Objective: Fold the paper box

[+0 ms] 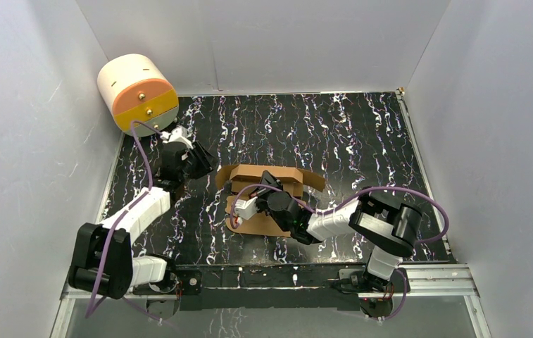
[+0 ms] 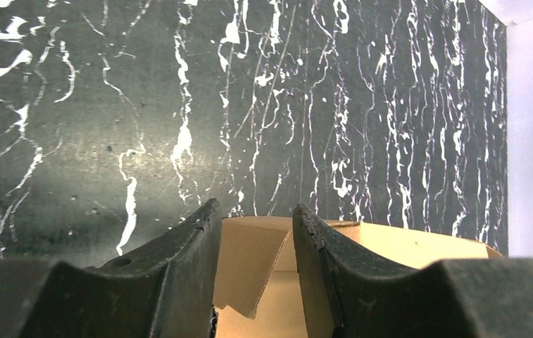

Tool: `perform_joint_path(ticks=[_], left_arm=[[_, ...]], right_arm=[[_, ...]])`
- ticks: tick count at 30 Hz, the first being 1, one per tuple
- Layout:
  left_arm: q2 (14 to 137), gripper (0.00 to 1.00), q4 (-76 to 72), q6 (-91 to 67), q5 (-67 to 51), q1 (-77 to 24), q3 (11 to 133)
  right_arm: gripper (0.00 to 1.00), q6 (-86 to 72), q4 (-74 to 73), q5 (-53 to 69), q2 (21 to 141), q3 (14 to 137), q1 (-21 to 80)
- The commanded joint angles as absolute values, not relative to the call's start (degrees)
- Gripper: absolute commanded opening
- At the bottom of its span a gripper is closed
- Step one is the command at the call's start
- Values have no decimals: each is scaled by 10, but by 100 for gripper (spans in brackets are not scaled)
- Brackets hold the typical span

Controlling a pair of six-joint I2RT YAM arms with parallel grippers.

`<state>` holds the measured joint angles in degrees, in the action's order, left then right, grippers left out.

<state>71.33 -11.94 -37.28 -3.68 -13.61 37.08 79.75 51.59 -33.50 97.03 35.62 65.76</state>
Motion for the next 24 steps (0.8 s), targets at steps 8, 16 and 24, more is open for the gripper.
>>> perform_joint_path(ticks=[8,16,24], left_arm=[[772,35,-197,-378,-153,-133,363],[761,29,-195,-388,-179,-133,341],[768,27,-214,-403,-227,-134,330]], right_arm=[[3,782,552,-331,964,354,662],[3,779,549,-331,969,355,662],[2,779,551,-330,972,356,661]])
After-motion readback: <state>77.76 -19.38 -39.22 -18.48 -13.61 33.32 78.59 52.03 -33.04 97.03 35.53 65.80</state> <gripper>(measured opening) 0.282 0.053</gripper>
